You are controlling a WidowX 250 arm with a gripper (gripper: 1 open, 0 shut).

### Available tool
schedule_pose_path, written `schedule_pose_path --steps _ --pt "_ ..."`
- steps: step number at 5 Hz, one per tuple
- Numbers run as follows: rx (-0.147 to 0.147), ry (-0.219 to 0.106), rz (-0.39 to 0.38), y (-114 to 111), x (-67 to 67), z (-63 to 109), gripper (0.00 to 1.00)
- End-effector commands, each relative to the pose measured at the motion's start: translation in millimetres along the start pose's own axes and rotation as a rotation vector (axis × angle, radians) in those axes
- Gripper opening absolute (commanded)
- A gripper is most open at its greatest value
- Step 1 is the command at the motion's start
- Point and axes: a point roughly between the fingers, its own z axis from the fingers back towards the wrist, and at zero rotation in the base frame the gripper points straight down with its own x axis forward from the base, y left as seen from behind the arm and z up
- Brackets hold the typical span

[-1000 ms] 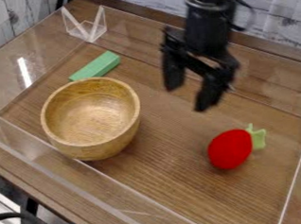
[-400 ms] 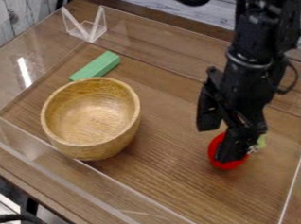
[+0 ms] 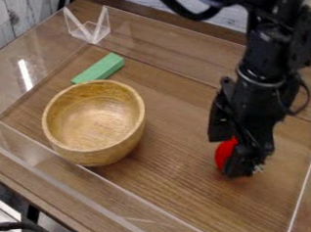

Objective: Move the red fruit to the left side of the table

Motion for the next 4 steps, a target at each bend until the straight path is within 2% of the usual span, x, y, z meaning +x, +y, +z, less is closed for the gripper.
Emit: schedule_pose_path --steps 1,2,4 --pt "0.05 -0.049 -0.009 1 4.9 2.2 1.0" --pt "0.071 -0.06 -0.012 2 6.7 -6.5 1.0" --pt "0.1 -0.063 0.055 1 12.9 -10.1 1.0"
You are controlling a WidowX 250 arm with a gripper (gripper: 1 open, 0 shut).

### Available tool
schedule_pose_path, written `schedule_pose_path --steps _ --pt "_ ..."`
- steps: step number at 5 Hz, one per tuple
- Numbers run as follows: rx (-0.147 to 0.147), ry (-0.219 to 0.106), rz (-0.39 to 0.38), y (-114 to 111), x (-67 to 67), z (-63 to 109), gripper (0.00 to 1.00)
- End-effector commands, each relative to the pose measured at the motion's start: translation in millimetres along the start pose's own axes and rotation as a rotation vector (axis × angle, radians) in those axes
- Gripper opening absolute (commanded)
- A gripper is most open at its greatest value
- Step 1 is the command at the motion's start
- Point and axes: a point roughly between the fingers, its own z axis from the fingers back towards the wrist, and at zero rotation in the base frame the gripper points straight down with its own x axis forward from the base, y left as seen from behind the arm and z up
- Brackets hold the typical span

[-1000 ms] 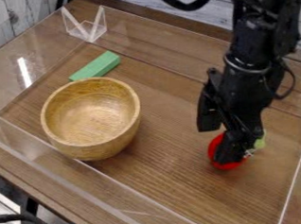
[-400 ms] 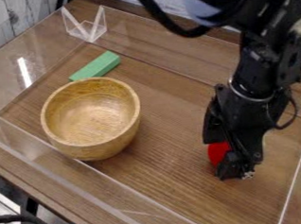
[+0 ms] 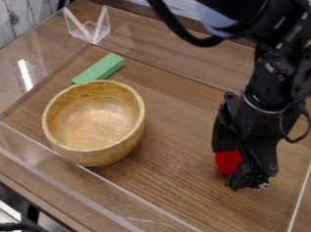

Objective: Move the red fruit to the left side of the table

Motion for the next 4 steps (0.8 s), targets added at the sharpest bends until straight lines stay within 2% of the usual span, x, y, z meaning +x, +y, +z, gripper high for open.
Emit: schedule_pose_path --steps 1,3,4 --pt "0.026 -0.036 -0.001 3.8 6.1 10.7 1.0" --pt "0.053 -0.053 -0.002 5.5 7.8 19.4 1.0" --pt "0.063 -0.066 0.008 7.9 12.7 10.4 1.0"
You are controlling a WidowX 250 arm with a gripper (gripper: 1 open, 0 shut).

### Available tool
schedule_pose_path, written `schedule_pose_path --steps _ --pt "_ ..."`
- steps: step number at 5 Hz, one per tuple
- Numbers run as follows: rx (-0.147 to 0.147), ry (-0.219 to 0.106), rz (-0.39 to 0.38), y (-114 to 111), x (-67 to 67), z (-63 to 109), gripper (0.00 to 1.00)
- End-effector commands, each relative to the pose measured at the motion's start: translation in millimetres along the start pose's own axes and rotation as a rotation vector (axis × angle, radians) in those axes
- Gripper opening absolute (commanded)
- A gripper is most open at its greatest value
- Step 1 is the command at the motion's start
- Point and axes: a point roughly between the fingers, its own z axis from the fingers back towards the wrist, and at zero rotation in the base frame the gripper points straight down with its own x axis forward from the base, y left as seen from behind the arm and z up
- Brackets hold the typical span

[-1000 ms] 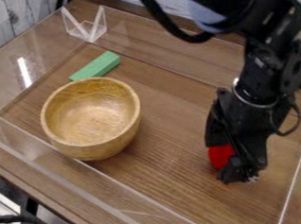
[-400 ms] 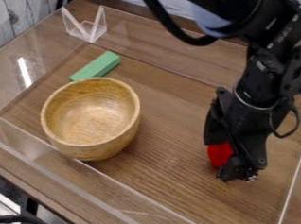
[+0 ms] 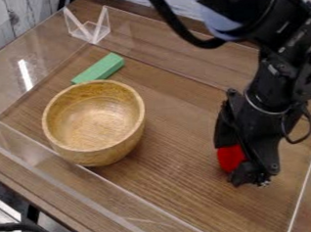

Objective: Move the red fruit to the left side of the table

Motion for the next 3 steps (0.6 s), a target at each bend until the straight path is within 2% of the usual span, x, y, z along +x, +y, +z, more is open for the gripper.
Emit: schedule_pose_path --steps 1,2,3 --pt "0.016 -0.049 0.009 6.6 10.0 -1.9 1.0" --pt "0.007 -0.058 0.049 12.6 6.0 0.4 1.0" --pt "0.014 -0.059 0.057 13.7 5.3 4.0 1.0"
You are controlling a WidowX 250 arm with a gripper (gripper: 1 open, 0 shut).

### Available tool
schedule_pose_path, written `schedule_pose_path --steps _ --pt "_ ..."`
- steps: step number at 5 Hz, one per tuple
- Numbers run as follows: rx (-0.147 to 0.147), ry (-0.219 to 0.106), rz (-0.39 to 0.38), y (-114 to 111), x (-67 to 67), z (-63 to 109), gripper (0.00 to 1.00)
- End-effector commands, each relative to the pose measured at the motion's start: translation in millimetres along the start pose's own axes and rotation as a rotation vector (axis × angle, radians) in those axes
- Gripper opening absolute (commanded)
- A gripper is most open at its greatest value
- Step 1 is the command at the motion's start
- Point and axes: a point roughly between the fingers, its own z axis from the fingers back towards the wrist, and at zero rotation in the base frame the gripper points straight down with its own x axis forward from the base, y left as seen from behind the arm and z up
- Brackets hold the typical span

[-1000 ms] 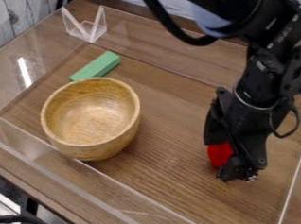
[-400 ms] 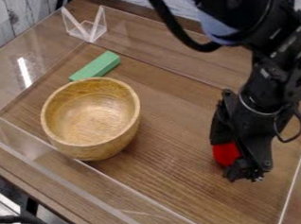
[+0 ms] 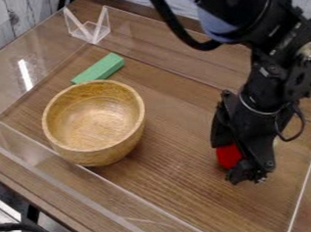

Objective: Move the red fruit to the left side of the table

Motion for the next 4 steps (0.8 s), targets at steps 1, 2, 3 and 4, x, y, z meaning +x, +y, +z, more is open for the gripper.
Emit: schedule_pose_path --steps 1,2,3,4 --pt "0.031 -0.067 -0.098 3 7.5 16.3 1.0" --pt "0.053 -0.07 -0.077 9 0.7 26.6 0.0" --pt "0.108 -0.097 -0.059 22 -10.8 58.3 0.0" --pt "0.156 -0.101 0.014 54 -29.5 81.4 0.0"
